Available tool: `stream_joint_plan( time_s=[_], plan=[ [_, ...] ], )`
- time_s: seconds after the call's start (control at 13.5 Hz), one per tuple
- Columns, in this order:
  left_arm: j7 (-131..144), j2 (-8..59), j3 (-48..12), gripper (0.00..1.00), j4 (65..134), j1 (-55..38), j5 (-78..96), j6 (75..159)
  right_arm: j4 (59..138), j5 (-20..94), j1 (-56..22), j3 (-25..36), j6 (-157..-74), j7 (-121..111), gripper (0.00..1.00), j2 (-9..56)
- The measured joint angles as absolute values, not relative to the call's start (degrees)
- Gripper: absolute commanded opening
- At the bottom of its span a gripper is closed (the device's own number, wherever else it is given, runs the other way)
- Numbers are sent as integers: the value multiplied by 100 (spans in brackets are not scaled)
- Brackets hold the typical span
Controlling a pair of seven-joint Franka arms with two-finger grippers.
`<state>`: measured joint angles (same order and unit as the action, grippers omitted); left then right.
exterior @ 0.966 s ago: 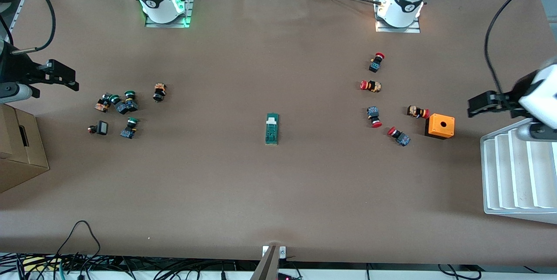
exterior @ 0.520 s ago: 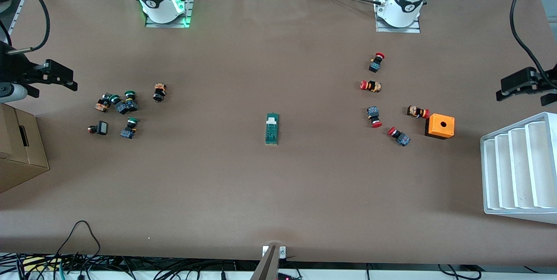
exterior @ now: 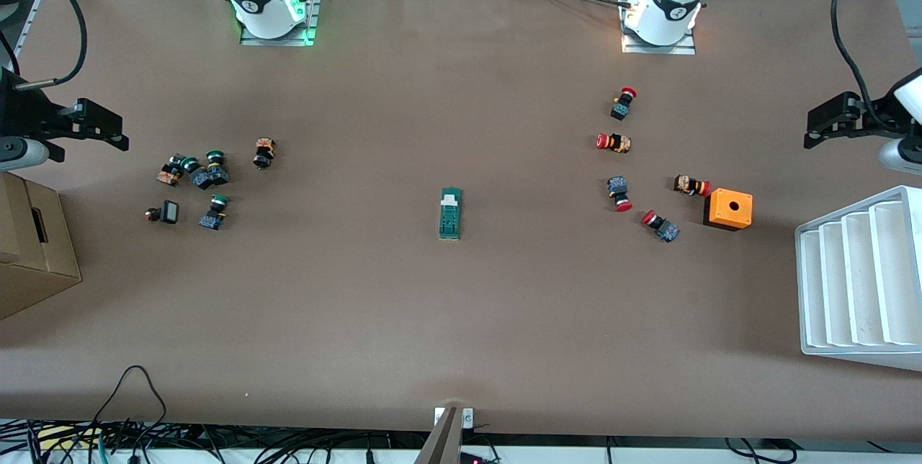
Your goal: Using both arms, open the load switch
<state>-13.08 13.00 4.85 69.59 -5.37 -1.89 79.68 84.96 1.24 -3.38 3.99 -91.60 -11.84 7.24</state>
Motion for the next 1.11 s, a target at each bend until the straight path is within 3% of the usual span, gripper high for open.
stream_joint_plan(
  time_s=[0.15, 0.52, 1.11],
  plan=[
    [-1403, 1033, 852, 100, 7471, -832, -189, 8256, 8495, 124, -338, 399, -9160, -1184, 99, 724],
    [-1295, 385, 920, 100, 8818, -869, -122, 9289, 8494, 122, -339, 393, -9160, -1185, 99, 724],
    [-617, -19, 961, 100, 9254, -870, -24, 9378, 8493, 117, -339, 391, -9160, -1186, 99, 725]
  ],
)
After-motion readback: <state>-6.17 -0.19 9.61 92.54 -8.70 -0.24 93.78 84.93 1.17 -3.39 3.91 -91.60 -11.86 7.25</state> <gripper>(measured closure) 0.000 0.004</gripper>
